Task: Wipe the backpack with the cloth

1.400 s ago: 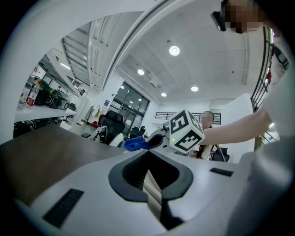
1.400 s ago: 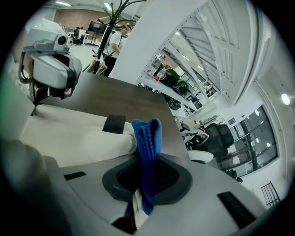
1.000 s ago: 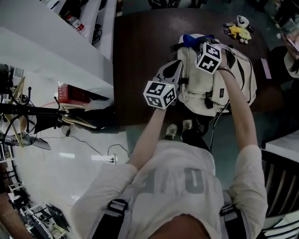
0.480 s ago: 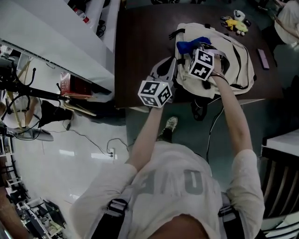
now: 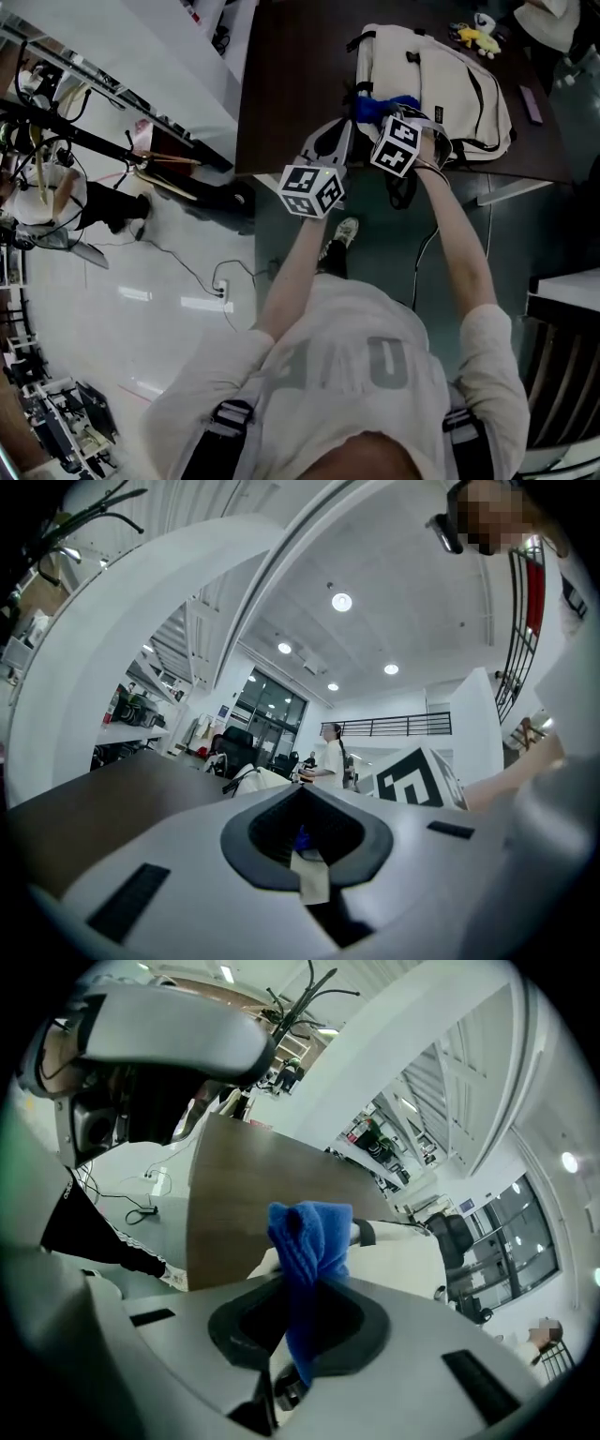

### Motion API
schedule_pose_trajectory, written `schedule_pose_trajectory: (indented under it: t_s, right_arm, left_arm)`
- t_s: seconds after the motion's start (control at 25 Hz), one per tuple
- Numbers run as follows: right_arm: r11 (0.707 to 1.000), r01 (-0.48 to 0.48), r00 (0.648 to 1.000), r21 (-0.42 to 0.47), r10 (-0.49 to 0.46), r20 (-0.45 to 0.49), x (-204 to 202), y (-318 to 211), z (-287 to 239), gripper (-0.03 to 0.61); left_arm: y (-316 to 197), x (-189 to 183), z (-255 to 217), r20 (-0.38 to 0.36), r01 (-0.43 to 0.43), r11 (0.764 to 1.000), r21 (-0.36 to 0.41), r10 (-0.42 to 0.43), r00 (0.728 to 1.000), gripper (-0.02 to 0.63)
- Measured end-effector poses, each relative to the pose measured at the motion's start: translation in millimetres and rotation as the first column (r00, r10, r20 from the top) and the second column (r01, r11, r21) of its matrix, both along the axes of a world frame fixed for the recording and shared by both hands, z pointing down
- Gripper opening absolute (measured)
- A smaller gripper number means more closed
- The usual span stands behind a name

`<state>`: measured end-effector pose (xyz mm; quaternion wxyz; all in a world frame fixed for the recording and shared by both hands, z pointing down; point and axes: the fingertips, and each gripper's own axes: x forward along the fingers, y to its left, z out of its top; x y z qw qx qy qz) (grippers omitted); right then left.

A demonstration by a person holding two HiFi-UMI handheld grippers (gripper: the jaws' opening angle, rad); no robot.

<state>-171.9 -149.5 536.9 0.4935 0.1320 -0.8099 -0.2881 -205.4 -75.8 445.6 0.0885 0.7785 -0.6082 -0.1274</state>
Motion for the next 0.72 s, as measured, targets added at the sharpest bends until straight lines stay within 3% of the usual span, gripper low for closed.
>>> schedule_pose_trajectory:
  t_s: [0.28, 0.44, 0.56, 0.72]
  right_arm:
    - [1.000, 0.014, 1.000, -0.008, -0.014, -0.007, 8, 26, 14, 0.041]
    - [0.995, 0.064, 0.997, -0.072, -0.066, -0.025, 7, 28, 10, 0.041]
    - [0.992, 0.089, 0.996, -0.089, -0.087, 0.016, 4, 8, -15, 0.041]
    - [0.999, 0.035, 0.993, -0.038, -0.030, 0.116, -6, -58, -74, 0.041]
  left_arm:
    - [5, 1, -10, -0.003, 0.024, 0.999, 0.040, -0.024, 1.000, 0.002]
    - [-11, 2, -16, -0.027, 0.028, 0.998, 0.050, -0.027, 0.999, 0.002]
    - [-36, 3, -21, -0.033, 0.015, 0.998, 0.056, -0.013, 0.999, 0.002]
    - [-85, -3, -35, -0.038, -0.022, 0.997, 0.072, 0.025, 0.999, 0.002]
